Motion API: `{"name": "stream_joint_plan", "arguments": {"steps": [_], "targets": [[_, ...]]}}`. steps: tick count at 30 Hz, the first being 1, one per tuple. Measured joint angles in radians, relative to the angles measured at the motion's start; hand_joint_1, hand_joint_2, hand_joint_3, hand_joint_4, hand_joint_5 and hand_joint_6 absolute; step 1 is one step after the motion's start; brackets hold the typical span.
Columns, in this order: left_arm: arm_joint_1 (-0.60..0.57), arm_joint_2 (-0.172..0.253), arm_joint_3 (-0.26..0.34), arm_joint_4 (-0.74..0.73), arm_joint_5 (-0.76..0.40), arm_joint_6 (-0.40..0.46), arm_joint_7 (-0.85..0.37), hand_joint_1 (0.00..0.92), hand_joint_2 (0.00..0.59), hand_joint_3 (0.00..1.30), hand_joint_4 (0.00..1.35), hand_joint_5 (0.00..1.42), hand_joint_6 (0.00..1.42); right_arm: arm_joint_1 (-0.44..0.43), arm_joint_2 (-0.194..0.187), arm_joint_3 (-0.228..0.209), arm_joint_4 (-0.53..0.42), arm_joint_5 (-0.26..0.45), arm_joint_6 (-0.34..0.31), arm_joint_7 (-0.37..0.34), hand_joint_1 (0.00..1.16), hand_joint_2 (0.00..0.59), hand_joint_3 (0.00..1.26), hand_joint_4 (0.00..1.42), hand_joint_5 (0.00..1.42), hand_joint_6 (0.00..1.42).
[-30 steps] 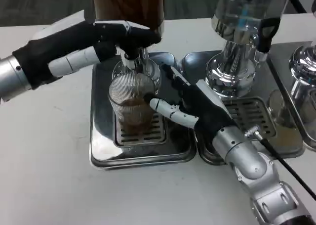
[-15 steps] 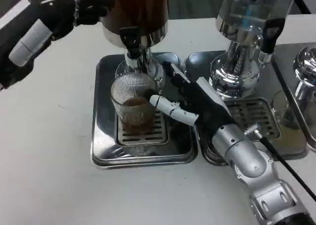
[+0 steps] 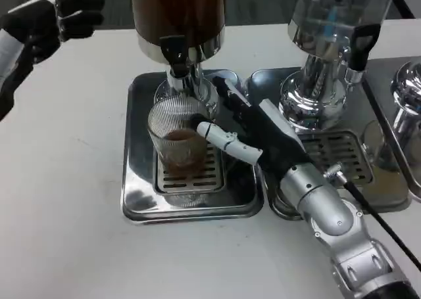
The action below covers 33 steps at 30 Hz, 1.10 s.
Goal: Grasp the cup under the faucet to collect the drink, then remove the cup.
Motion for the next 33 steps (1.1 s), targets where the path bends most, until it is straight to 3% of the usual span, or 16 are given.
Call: {"name": "stream_joint_plan", "arguments": {"steps": [11, 25, 33], "targets": [[0.094, 0.014, 0.043, 0.000, -0.015, 0.017, 0.019, 0.000, 0.077, 0.34, 0.21, 0.20, 0.22, -0.023, -0.012, 0.007, 0.077, 0.007, -0.040, 0.050, 0.33, 0.194, 0.00, 0.00, 0.00, 0.00], [0.152, 0.015, 0.048, 0.000, -0.016, 0.040, 0.031, 0.000, 0.079, 0.36, 0.23, 0.22, 0.22, -0.045, -0.011, 0.010, 0.144, 0.008, -0.097, 0.072, 0.34, 0.187, 0.00, 0.00, 0.00, 0.00], [0.156, 0.016, 0.048, 0.000, -0.016, 0.054, 0.031, 0.000, 0.083, 0.37, 0.24, 0.22, 0.22, -0.061, -0.013, 0.019, 0.172, 0.002, -0.116, 0.073, 0.51, 0.201, 0.00, 0.00, 0.00, 0.02]]}}
